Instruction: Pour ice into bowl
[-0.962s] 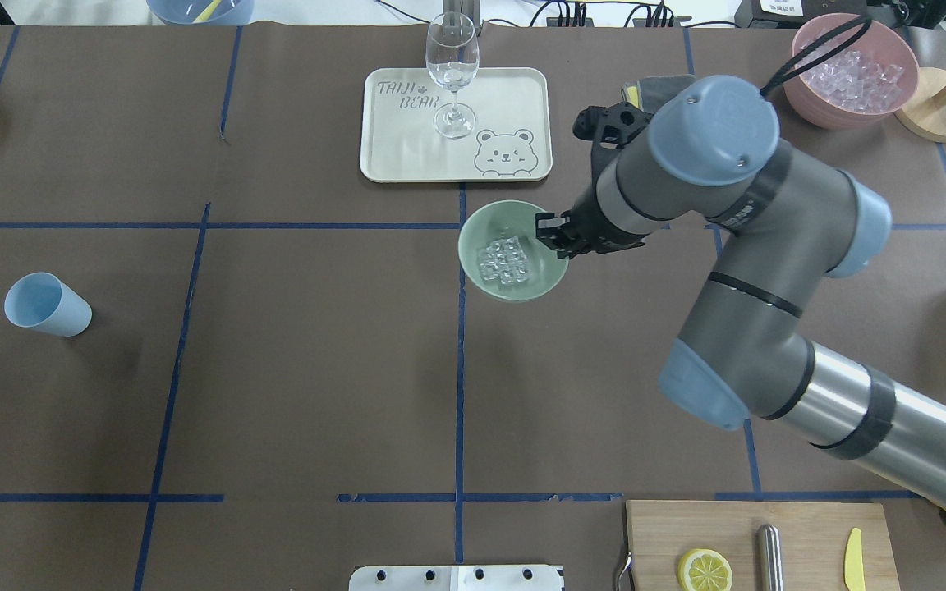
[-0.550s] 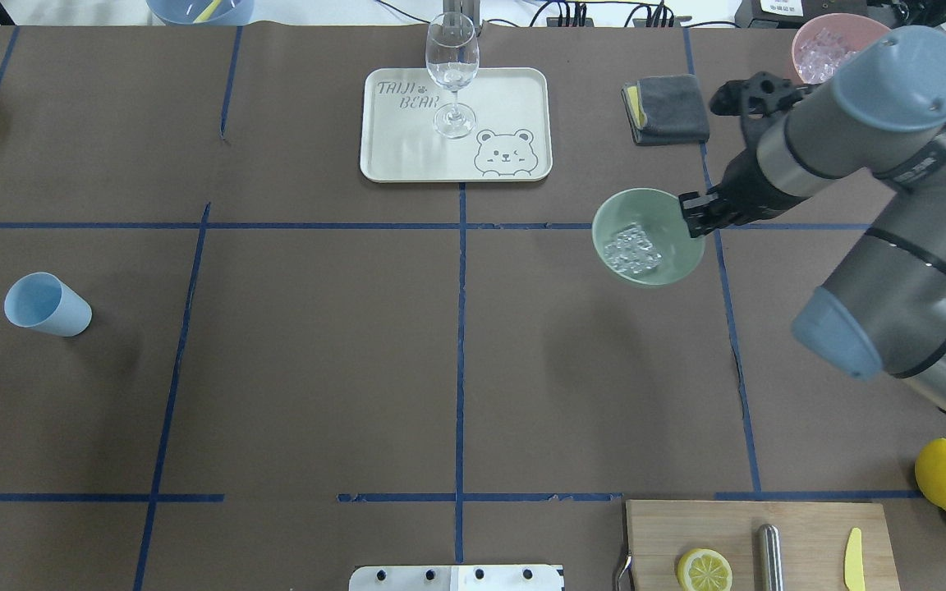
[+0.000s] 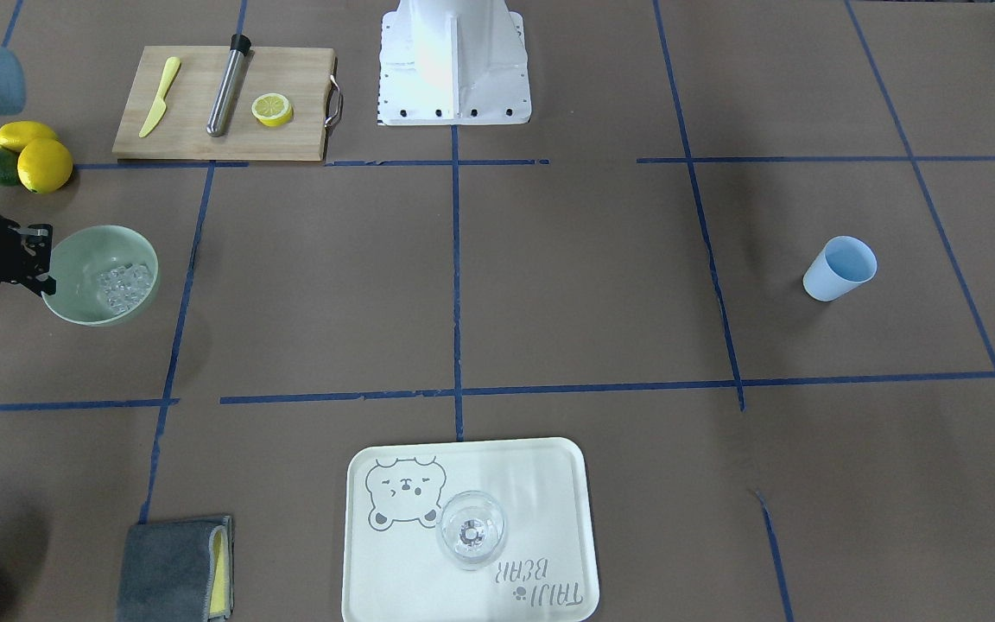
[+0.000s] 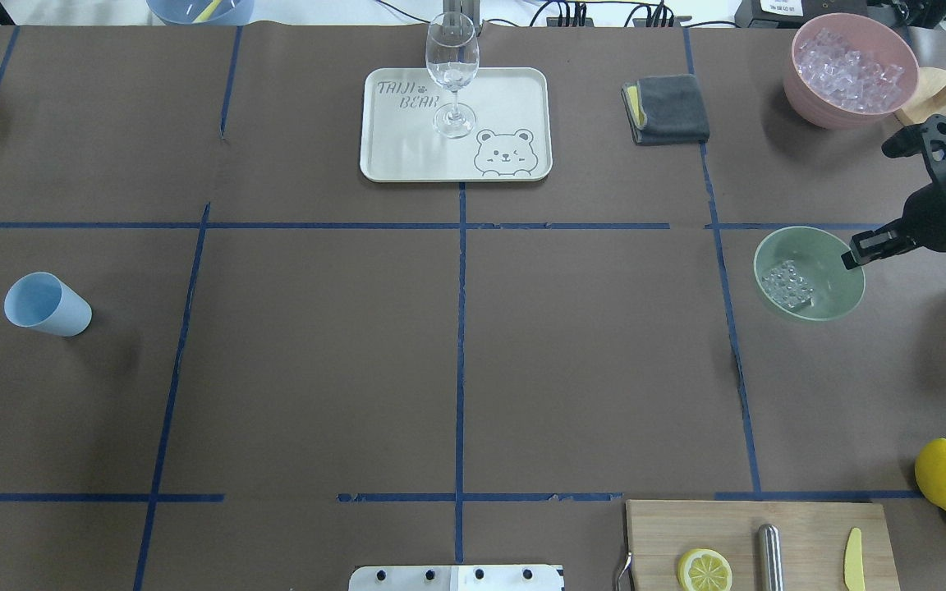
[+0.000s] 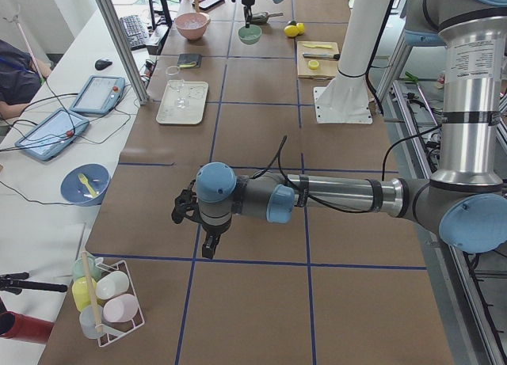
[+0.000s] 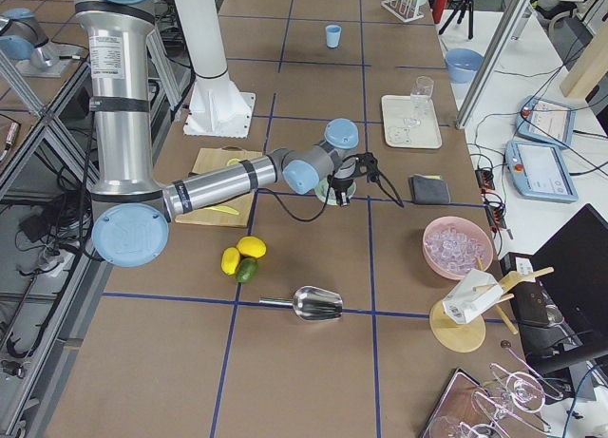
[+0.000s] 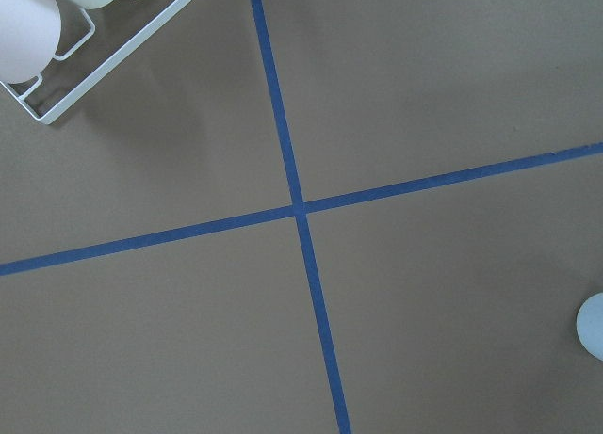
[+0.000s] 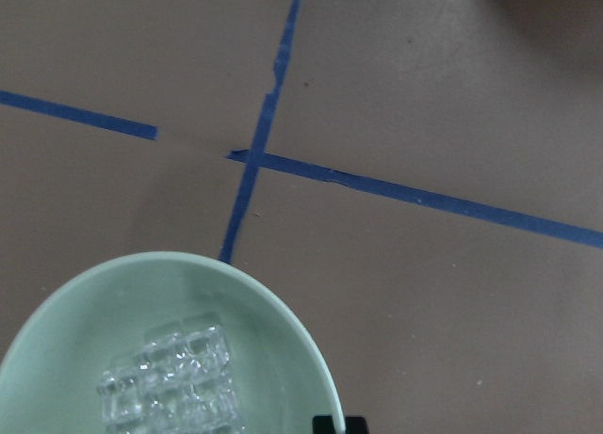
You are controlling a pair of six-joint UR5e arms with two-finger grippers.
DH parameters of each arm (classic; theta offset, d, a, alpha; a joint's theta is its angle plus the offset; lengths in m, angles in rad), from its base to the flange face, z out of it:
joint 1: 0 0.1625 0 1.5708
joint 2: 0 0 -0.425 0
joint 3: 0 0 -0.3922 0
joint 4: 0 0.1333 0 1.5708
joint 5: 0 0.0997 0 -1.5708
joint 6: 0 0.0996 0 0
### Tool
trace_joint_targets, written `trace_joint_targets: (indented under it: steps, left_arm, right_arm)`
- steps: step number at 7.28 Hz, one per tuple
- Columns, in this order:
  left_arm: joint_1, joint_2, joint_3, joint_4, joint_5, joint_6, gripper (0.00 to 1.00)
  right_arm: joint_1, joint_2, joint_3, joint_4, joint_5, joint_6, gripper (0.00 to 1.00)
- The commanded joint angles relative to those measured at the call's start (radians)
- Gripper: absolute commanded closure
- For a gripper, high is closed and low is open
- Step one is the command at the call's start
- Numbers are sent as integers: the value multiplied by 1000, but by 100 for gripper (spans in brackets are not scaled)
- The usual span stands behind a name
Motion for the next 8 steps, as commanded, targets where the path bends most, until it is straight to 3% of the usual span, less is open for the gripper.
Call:
trace_joint_targets:
  steps: [1, 3, 4, 5, 6, 8]
  left_arm:
    - [0, 0, -2, -1, -1, 0, 0]
    - [0, 0, -3, -1, 1, 0, 0]
    - [0, 0, -2, -1, -1, 0, 0]
    - [0, 0, -2, -3, -1, 0, 0]
    - [0, 0, -2, -3, -1, 0, 0]
    - [0, 2, 0, -3, -1, 0, 0]
  right_arm:
    - [3, -22, -171, 272, 22, 62, 100]
    - [0, -18, -216, 366, 24, 145, 100]
    - [-5, -19, -216, 367, 25, 144, 67]
    - [-12, -19, -216, 367, 21, 144, 12]
    - [-15, -18, -211, 367, 15, 144, 0]
    - [-5, -16, -182, 339, 10, 142, 0]
